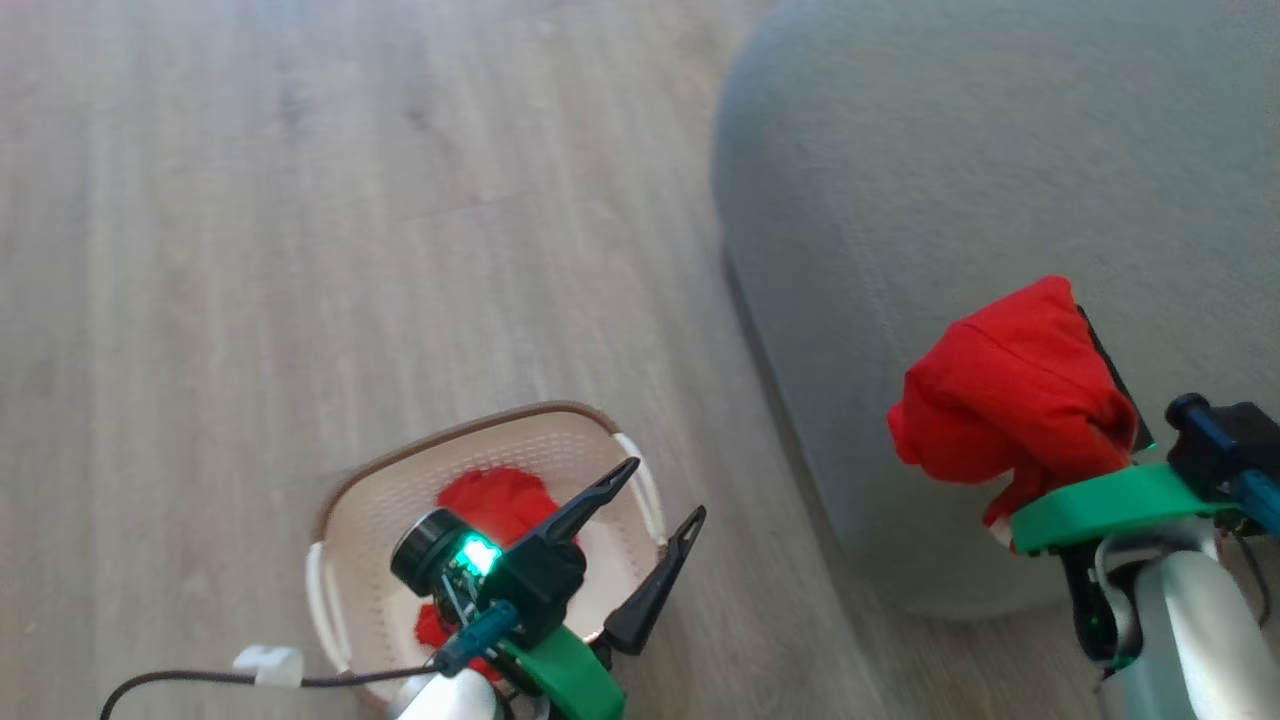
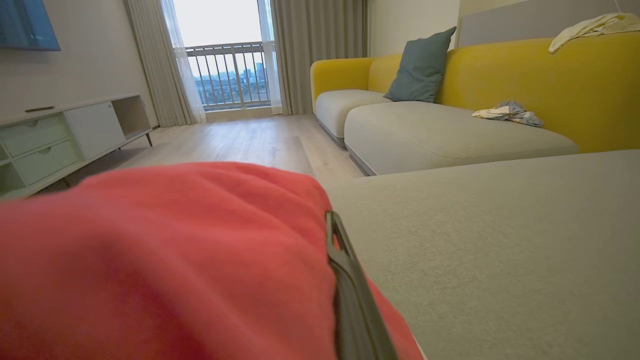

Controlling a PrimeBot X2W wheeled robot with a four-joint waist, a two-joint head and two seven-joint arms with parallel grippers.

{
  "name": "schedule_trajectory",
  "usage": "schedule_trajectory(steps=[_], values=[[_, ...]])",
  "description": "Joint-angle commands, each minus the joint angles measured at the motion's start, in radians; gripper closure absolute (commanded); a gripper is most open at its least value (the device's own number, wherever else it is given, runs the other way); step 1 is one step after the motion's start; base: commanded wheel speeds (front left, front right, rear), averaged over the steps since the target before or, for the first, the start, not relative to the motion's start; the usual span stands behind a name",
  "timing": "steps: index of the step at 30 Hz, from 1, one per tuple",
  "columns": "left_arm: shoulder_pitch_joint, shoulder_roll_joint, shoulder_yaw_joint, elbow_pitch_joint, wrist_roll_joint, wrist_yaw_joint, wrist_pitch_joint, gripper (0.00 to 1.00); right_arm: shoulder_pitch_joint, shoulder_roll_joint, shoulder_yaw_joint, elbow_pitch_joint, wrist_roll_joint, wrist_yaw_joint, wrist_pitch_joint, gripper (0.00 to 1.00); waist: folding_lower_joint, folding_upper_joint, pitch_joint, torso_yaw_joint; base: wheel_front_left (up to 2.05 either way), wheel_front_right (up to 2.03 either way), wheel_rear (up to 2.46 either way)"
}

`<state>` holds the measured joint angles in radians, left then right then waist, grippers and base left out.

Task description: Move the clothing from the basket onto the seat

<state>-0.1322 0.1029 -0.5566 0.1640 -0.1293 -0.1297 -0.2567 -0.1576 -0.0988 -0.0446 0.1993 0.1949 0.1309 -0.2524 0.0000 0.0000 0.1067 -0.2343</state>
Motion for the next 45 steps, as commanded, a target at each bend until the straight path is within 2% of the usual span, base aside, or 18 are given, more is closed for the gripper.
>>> schedule_trajectory(steps=[1,8,16,28,39,45], values=[[-0.050,0.007,0.023,-0.040,0.009,-0.001,-0.005,0.00,-0.052,-0.003,0.013,-0.037,-0.005,0.000,-0.009,1.00,0.0000,0.0000,0.023,-0.055,0.00,0.00,0.00],[-0.071,0.028,0.001,-0.053,0.031,-0.001,-0.005,0.00,-0.054,0.005,0.001,-0.055,-0.010,0.000,-0.009,1.00,0.0000,0.0000,0.056,-0.179,0.00,0.00,0.00],[-0.086,0.054,-0.005,-0.068,0.040,-0.001,-0.005,0.00,-0.039,0.015,-0.021,-0.072,-0.016,0.000,-0.009,1.00,0.0000,0.0000,0.090,-0.288,0.00,0.00,0.00],[-0.131,0.070,-0.088,-0.066,0.037,-0.001,-0.005,0.00,0.021,0.044,-0.103,-0.127,-0.012,0.000,-0.009,1.00,0.0000,0.0000,0.125,-0.309,0.00,0.00,0.00],[-0.122,0.057,-0.051,-0.084,0.038,-0.001,-0.005,0.00,0.001,0.048,-0.129,-0.133,-0.024,0.000,-0.009,1.00,0.0000,0.0000,0.122,-0.308,0.00,0.00,0.00],[-0.118,0.056,-0.017,-0.112,0.054,-0.001,-0.005,0.00,-0.078,0.045,-0.150,-0.146,-0.043,0.000,-0.009,1.00,0.0000,0.0000,0.155,-0.307,0.00,0.00,0.00]])
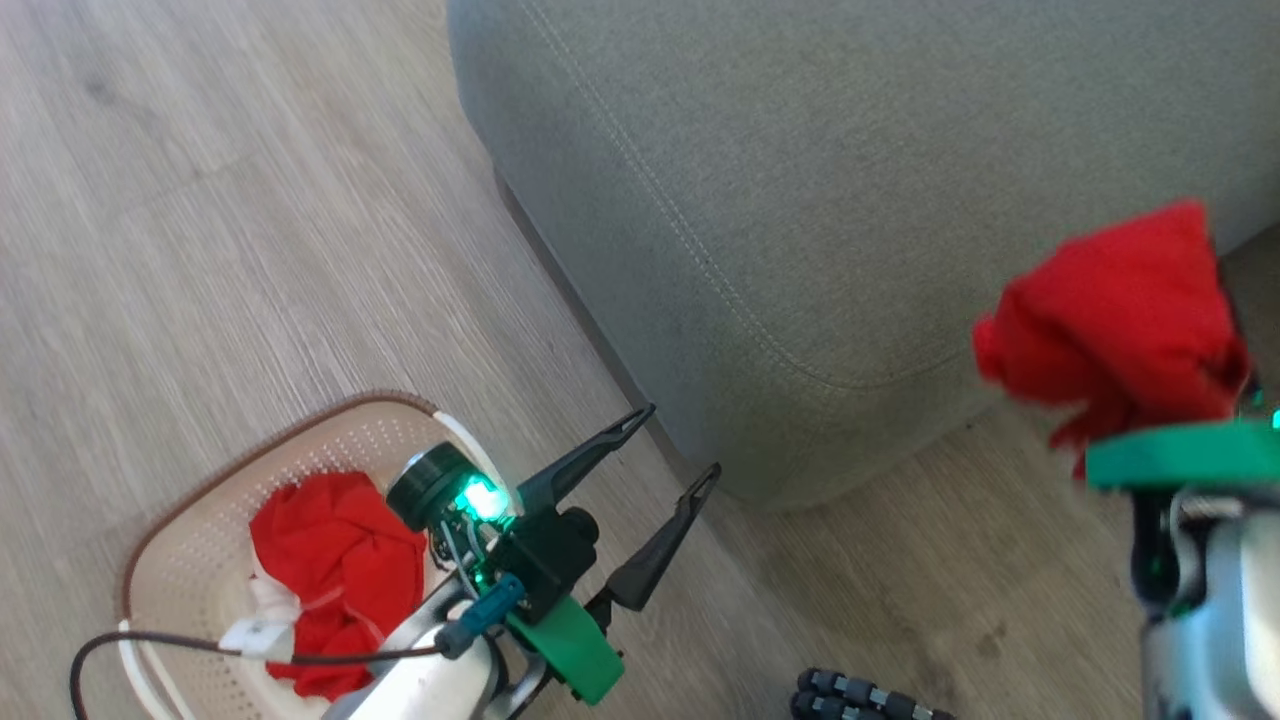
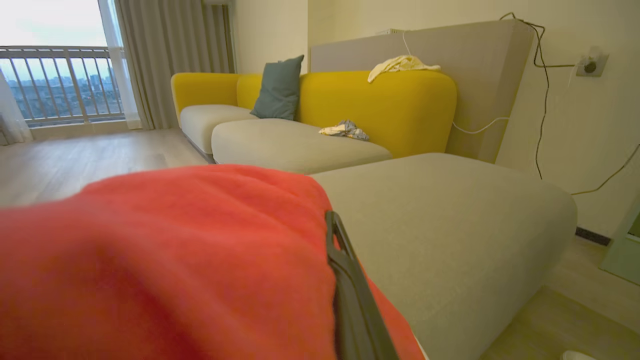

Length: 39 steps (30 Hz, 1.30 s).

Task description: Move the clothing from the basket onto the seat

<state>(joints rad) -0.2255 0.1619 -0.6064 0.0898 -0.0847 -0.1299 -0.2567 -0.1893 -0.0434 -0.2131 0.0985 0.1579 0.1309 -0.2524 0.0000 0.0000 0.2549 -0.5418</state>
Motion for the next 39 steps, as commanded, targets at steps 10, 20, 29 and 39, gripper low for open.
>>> schedule_trajectory(steps=[10,20,29,39], values=[[-0.064,0.060,0.014,-0.076,0.033,-0.001,-0.005,0.00,-0.289,-0.110,0.004,-0.033,-0.007,0.000,-0.009,1.00,0.0000,0.0000,0.153,0.045,0.00,0.00,0.00],[-0.138,0.167,-0.021,-0.120,0.023,-0.001,-0.005,0.00,-0.598,-0.178,0.014,0.105,0.023,0.000,-0.009,1.00,0.0000,0.0000,0.332,0.086,0.00,0.00,0.00],[-0.170,0.210,-0.043,-0.141,0.005,-0.001,-0.005,0.00,-0.869,-0.260,-0.080,0.429,0.107,0.000,-0.008,1.00,0.0000,0.0000,0.433,0.136,0.00,0.00,0.00],[-0.193,0.223,-0.047,-0.152,0.002,-0.001,-0.005,0.00,-1.010,-0.333,-0.142,0.716,0.044,0.000,-0.009,1.00,0.0000,0.0000,0.505,0.203,0.00,0.00,0.00]])
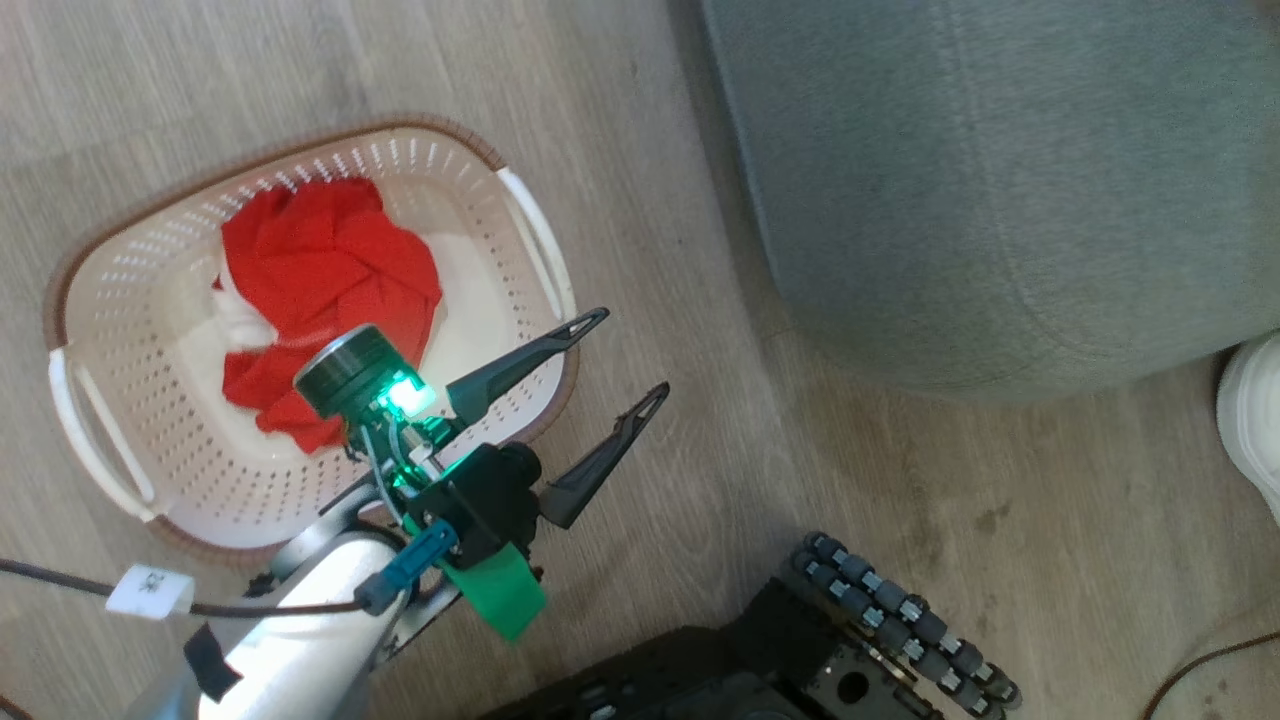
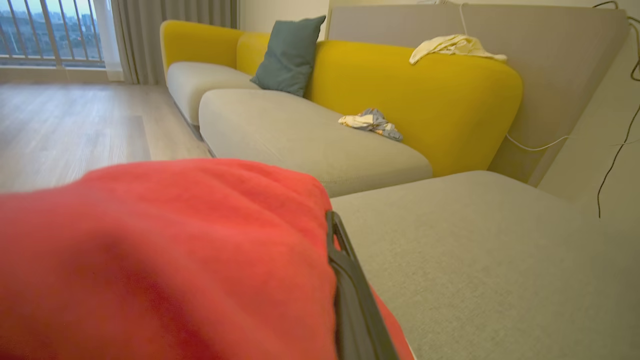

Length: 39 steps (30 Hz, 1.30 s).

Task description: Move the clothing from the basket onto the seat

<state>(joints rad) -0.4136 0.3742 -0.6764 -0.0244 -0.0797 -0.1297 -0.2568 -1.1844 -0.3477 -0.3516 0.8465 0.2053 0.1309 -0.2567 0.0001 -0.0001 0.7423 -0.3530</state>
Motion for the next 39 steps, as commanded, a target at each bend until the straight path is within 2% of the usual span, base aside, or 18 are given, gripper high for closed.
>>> schedule_trajectory(steps=[1,6,12,21,22,23,24,30,34,39], values=[[-0.007,0.013,0.022,-0.040,-0.002,-0.001,-0.005,0.00,-0.027,-0.030,-0.008,-0.011,-0.017,0.000,-0.005,1.00,-0.0001,0.0001,0.026,0.019,0.00,0.00,0.00],[-0.017,0.022,0.014,-0.050,0.001,-0.001,-0.005,0.00,-0.070,-0.030,-0.049,0.110,-0.067,0.000,-0.004,1.00,-0.0001,0.0001,0.060,0.041,0.00,0.00,0.00],[-0.028,0.009,0.019,-0.055,-0.006,-0.001,-0.005,0.00,-0.104,-0.058,-0.166,0.282,-0.113,0.000,0.024,1.00,-0.0001,0.0001,0.087,0.077,0.00,0.00,0.00],[-0.012,0.006,0.029,-0.067,-0.008,-0.001,-0.005,0.00,-0.127,-0.045,-0.252,0.382,-0.238,0.000,0.030,1.00,-0.0001,0.0001,0.101,0.086,0.00,0.00,0.00],[-0.012,0.006,0.028,-0.068,-0.008,-0.001,-0.005,0.00,-0.128,-0.045,-0.264,0.386,-0.246,0.000,0.031,0.88,-0.0001,0.0001,0.100,0.085,0.00,0.00,0.00],[-0.013,0.005,0.028,-0.067,-0.009,-0.001,-0.005,0.00,-0.128,-0.046,-0.275,0.388,-0.256,0.000,0.029,0.38,-0.0001,0.0001,0.098,0.084,0.00,0.00,0.00],[-0.013,0.004,0.027,-0.066,-0.009,-0.001,-0.005,0.00,-0.128,-0.046,-0.286,0.388,-0.268,0.000,0.026,0.00,-0.0001,0.0001,0.096,0.082,0.00,0.00,0.00],[-0.018,-0.008,0.017,-0.065,-0.012,-0.001,-0.005,0.00,-0.124,-0.048,-0.327,0.397,-0.342,0.000,0.050,0.00,-0.0001,0.0001,0.064,0.074,0.00,0.00,0.00],[-0.014,-0.026,0.015,-0.058,-0.019,-0.001,-0.005,0.00,-0.116,-0.054,-0.303,0.401,-0.428,0.000,0.112,0.00,-0.0001,0.0001,0.029,0.071,0.00,0.00,0.00],[-0.010,-0.056,0.010,-0.048,-0.025,-0.001,-0.005,0.00,-0.135,-0.047,-0.271,0.408,-0.468,0.000,0.177,0.00,-0.0001,0.0001,-0.011,0.069,0.00,0.00,0.00]])
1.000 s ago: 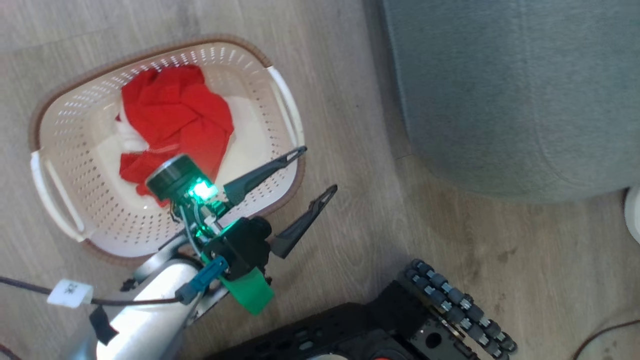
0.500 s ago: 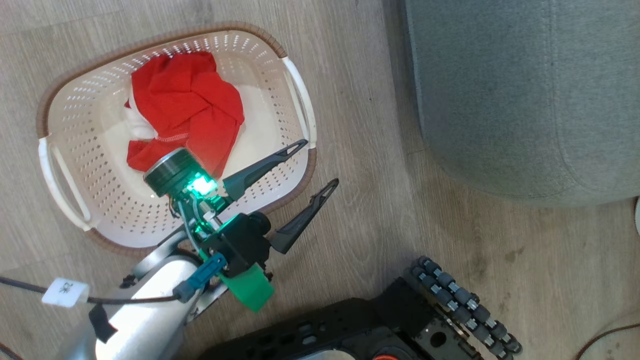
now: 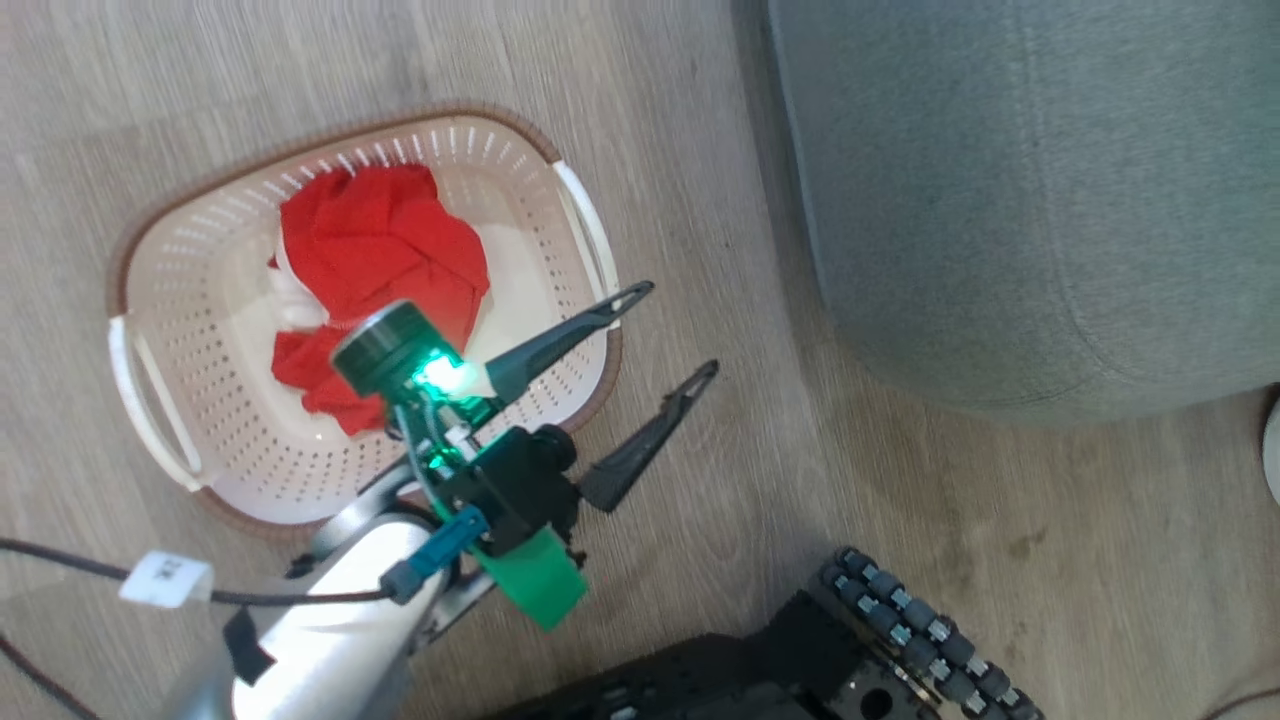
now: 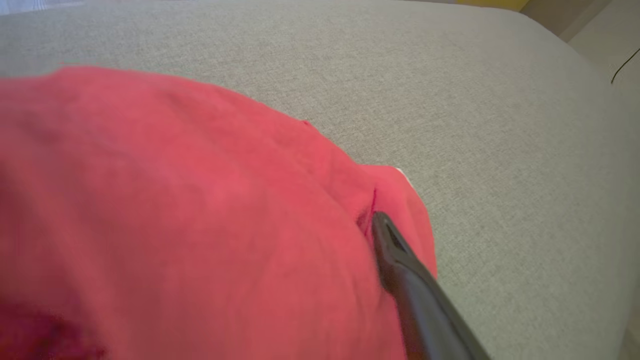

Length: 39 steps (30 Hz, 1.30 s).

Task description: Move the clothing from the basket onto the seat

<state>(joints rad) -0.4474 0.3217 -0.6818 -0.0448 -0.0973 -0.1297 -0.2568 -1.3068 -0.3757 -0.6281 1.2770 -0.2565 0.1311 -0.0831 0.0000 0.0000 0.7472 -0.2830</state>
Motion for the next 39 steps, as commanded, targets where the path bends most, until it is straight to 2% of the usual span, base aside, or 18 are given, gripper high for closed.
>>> schedule_trajectory(steps=[1,9,17,22,27,29,32,35,39], values=[[0.024,-0.010,0.012,-0.025,-0.008,-0.001,-0.005,0.00,-0.016,-0.021,0.016,-0.020,-0.014,0.000,0.021,0.00,0.0000,0.0000,-0.028,0.000,0.00,0.00,0.00],[0.032,-0.067,0.001,-0.004,-0.015,-0.001,-0.005,0.00,-0.033,-0.012,0.123,0.006,-0.017,0.000,0.199,0.00,0.0000,0.0000,-0.126,-0.001,0.00,0.00,0.00],[0.046,-0.099,-0.012,0.014,-0.019,-0.001,-0.005,0.00,-0.008,-0.001,0.264,0.013,0.036,0.000,0.268,0.00,0.0000,0.0000,-0.238,-0.005,0.00,0.00,0.00],[0.079,-0.136,0.005,0.031,-0.022,-0.001,-0.005,0.00,0.024,0.035,0.316,0.013,0.166,0.000,0.280,0.00,0.0000,0.0000,-0.320,-0.008,0.00,0.00,0.00],[0.118,-0.173,0.015,0.045,-0.022,-0.001,-0.005,0.00,0.075,0.061,0.425,-0.002,0.336,0.000,0.266,0.00,0.0000,0.0000,-0.395,0.003,0.00,0.00,0.00],[0.134,-0.184,0.028,0.051,-0.020,-0.001,-0.005,0.00,0.106,0.072,0.482,-0.053,0.434,0.000,0.259,0.00,0.0000,0.0000,-0.428,0.010,0.00,0.00,0.00],[0.157,-0.197,0.055,0.055,-0.014,-0.001,-0.005,0.00,0.194,0.055,0.603,-0.201,0.603,0.000,0.279,0.00,0.0000,0.0000,-0.465,0.017,0.00,0.00,0.00],[0.170,-0.207,0.091,0.058,-0.006,-0.001,-0.005,0.00,0.320,-0.010,0.735,-0.413,0.790,0.000,0.287,0.00,0.0000,0.0000,-0.503,0.029,0.00,0.00,0.00],[0.178,-0.215,0.138,0.055,0.005,-0.001,-0.005,0.00,0.489,-0.136,0.884,-0.693,0.985,0.000,0.214,0.00,0.0000,0.0000,-0.539,0.052,0.00,0.00,0.00]])
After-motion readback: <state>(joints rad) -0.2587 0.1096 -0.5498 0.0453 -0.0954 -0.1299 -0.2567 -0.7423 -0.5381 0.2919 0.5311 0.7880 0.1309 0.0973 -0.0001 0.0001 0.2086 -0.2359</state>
